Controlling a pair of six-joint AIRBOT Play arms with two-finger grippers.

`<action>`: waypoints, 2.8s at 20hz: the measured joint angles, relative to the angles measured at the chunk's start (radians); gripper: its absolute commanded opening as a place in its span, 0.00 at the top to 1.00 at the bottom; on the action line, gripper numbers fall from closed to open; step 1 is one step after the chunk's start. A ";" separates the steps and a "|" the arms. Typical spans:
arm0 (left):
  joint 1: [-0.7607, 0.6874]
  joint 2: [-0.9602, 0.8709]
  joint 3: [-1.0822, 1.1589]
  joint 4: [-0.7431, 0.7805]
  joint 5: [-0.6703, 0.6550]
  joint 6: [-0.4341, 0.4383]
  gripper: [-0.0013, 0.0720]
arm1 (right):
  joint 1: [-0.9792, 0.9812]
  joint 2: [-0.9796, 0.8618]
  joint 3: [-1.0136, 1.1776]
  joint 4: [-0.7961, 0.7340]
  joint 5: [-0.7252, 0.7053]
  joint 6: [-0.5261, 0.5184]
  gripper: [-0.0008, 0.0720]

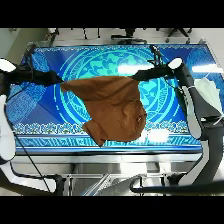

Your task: Fold the shirts.

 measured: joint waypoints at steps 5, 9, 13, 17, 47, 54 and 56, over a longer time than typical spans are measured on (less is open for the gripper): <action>0.054 -0.057 0.118 0.010 -0.134 -0.055 0.04 | -0.111 0.089 0.002 -0.014 0.122 0.050 0.49; 0.095 0.020 0.050 0.011 -0.175 -0.077 0.04 | -0.227 0.234 -0.113 -0.048 0.321 0.137 0.49; 0.106 0.101 -0.139 0.014 -0.138 -0.072 0.03 | -0.267 0.481 -0.494 -0.059 0.365 0.216 0.49; 0.108 0.135 -0.266 0.014 -0.121 -0.054 0.04 | -0.217 0.833 -1.041 -0.027 0.241 0.328 0.49; 0.064 0.146 -0.219 0.068 -0.049 -0.054 0.04 | -0.149 0.691 -1.242 0.303 -0.271 0.084 0.96; -0.005 0.146 -0.344 0.087 0.016 -0.053 0.04 | -0.481 0.414 -0.870 0.148 -0.052 0.047 0.96; -0.043 0.141 -0.409 0.089 0.100 -0.049 0.04 | -0.494 0.341 -0.812 0.140 -0.018 0.029 0.96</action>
